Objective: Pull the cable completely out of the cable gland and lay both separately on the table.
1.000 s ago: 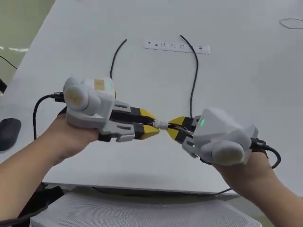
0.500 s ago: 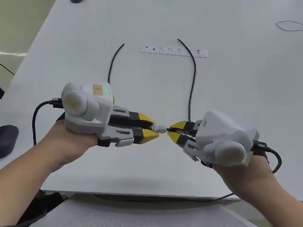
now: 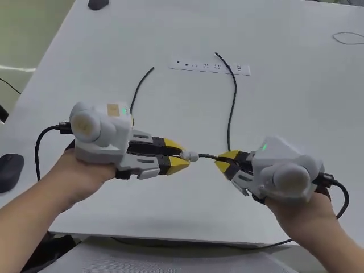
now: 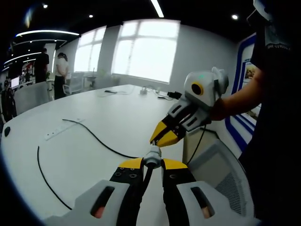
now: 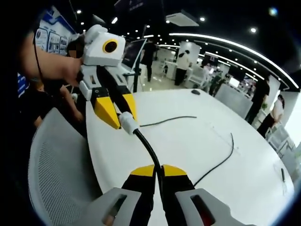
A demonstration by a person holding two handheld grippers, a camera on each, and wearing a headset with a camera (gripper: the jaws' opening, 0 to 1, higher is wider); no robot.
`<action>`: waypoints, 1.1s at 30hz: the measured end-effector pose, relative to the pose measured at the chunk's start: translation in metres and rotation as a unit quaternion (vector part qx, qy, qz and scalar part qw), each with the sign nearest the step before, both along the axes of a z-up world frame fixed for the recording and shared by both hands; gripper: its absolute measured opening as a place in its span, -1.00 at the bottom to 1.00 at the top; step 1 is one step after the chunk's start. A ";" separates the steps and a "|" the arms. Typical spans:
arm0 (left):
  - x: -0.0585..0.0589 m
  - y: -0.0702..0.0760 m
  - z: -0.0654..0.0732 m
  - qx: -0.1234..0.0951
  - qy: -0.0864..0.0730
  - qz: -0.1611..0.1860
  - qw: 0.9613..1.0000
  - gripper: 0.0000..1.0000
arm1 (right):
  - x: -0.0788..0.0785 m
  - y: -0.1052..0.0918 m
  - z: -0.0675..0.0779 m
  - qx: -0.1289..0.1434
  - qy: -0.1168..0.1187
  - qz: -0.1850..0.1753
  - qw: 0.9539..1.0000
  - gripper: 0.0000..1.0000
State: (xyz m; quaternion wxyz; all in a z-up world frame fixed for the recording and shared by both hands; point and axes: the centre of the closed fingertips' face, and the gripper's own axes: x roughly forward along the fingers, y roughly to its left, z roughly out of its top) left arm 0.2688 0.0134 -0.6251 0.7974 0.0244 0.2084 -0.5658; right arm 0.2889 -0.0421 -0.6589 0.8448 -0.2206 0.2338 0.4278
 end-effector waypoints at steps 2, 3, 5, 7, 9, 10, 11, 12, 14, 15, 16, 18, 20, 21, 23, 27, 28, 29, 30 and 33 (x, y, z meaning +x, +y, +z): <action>-0.001 0.000 0.000 -0.001 0.001 0.002 1.000 -0.71 | 0.002 -0.009 -0.004 0.004 0.008 -0.022 1.000 -1.00; -0.001 0.000 0.001 -0.003 0.001 0.004 1.000 -0.71 | 0.003 -0.014 -0.006 0.016 0.020 -0.040 0.999 -1.00; -0.001 -0.001 0.001 -0.005 0.004 0.007 1.000 -0.71 | 0.006 -0.023 -0.011 0.022 0.030 -0.063 0.997 -1.00; -0.001 -0.001 0.002 -0.006 0.001 0.009 1.000 -0.71 | 0.008 -0.030 -0.015 0.031 0.041 -0.087 0.995 -1.00; -0.002 -0.002 0.002 -0.007 0.001 0.009 1.000 -0.71 | 0.010 -0.039 -0.023 0.030 0.051 -0.109 0.992 -1.00; -0.002 -0.003 0.001 -0.007 0.001 0.009 1.000 -0.71 | 0.010 -0.042 -0.026 0.035 0.061 -0.125 0.990 -1.00; -0.002 -0.004 0.001 -0.006 0.002 0.009 1.000 -0.71 | 0.010 -0.045 -0.029 0.039 0.067 -0.137 0.988 -1.00; -0.002 -0.004 0.000 -0.006 0.002 0.009 1.000 -0.71 | 0.010 -0.047 -0.031 0.044 0.075 -0.147 0.985 -1.00; -0.003 -0.006 0.000 -0.006 0.003 0.009 1.000 -0.71 | 0.009 -0.048 -0.033 0.057 0.086 -0.156 0.982 -1.00; -0.002 -0.006 -0.001 -0.003 0.004 0.010 1.000 -0.71 | 0.010 -0.048 -0.033 0.057 0.084 -0.157 0.982 -1.00; -0.002 -0.006 -0.001 -0.002 0.004 0.010 1.000 -0.71 | 0.009 -0.047 -0.032 0.054 0.080 -0.156 0.983 -1.00; -0.002 -0.006 0.000 -0.004 0.005 0.012 1.000 -0.71 | 0.010 -0.046 -0.031 0.051 0.073 -0.152 0.984 -1.00; -0.001 -0.004 0.000 -0.004 0.005 0.014 1.000 -0.71 | 0.009 -0.045 -0.030 0.055 0.076 -0.150 0.984 -1.00; 0.000 -0.003 0.000 -0.002 0.005 0.015 1.000 -0.71 | 0.009 -0.045 -0.029 0.060 0.080 -0.152 0.983 -1.00; 0.001 -0.001 0.000 -0.002 0.005 0.017 1.000 -0.71 | 0.008 -0.044 -0.027 0.060 0.075 -0.146 0.985 -0.99; 0.001 0.002 -0.002 0.002 0.008 0.020 1.000 -0.71 | 0.002 -0.042 -0.027 0.034 0.068 -0.111 0.991 -0.97; 0.000 0.003 -0.003 0.001 0.011 0.021 1.000 -0.71 | 0.002 -0.042 -0.026 0.035 0.067 -0.111 0.991 -0.95; 0.000 0.003 -0.003 0.000 0.012 0.021 1.000 -0.71 | 0.002 -0.043 -0.024 0.036 0.066 -0.113 0.991 -0.92; 0.000 0.003 -0.002 -0.001 0.012 0.022 1.000 -0.71 | 0.002 -0.044 -0.021 0.037 0.063 -0.110 0.991 -0.86; 0.000 0.004 -0.003 0.000 0.013 0.021 1.000 -0.71 | 0.001 -0.043 -0.015 0.027 0.059 -0.096 0.993 -0.70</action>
